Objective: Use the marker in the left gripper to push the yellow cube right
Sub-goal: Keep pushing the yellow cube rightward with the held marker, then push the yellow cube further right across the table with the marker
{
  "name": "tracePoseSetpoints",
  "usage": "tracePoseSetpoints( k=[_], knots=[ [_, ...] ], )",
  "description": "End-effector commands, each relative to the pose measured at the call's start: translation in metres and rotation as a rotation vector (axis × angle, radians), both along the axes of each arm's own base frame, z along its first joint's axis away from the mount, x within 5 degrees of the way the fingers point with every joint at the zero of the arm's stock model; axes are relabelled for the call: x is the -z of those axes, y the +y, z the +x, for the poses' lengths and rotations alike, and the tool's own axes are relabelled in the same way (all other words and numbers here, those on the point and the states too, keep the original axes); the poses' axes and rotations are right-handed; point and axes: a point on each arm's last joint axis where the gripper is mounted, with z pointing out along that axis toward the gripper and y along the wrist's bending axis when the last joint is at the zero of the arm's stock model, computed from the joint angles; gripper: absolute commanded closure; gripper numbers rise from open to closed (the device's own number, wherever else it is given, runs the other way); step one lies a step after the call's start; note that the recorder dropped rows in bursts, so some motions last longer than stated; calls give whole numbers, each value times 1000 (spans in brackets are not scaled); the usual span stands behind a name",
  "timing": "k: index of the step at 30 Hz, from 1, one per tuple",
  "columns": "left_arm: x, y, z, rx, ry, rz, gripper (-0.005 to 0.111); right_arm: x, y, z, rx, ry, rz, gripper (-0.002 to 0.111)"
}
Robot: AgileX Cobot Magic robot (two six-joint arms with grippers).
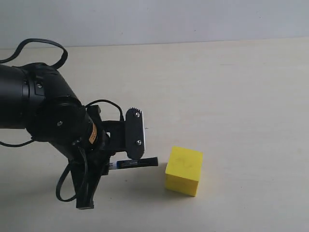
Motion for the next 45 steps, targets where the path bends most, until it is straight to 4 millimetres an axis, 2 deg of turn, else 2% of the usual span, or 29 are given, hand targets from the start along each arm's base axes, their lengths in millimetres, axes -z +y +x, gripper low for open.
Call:
tracePoseSetpoints(
  k=[1,5,8,13,15,17,21,24,27,32,37,39,45],
  knots=[
    [-1,10,1,-27,32,95,107,0,0,0,4,-11,-9,108],
    [0,10,2,-28,24,101,107,0,0,0,4,-11,-9,108],
    [2,-1,2,-14,-3,48,107,0,0,0,4,-11,-9,108],
    [8,-48,-2,44,16,20,107,0,0,0,4,-11,-9,108],
    [10,-58,-2,73,24,70,107,0,0,0,4,-11,-9,108],
    [9,-57,0,60,24,133,107,0,0,0,4,-11,-9,108],
    [7,-40,7,-16,21,247,107,0,0,0,4,-11,-9,108],
    [7,-36,9,-60,36,265,107,0,0,0,4,-11,-9,108],
    [9,-42,4,-71,54,214,107,0,0,0,4,-11,-9,108],
    [7,-69,-7,-2,12,70,107,0,0,0,4,-11,-9,108],
    [-8,-93,-1,-13,-33,-35,107,0,0,0,4,-11,-9,108],
    [-11,-93,1,-34,-33,-28,107,0,0,0,4,-11,-9,108],
    [-10,-78,0,-48,-7,124,107,0,0,0,4,-11,-9,108]
  ],
)
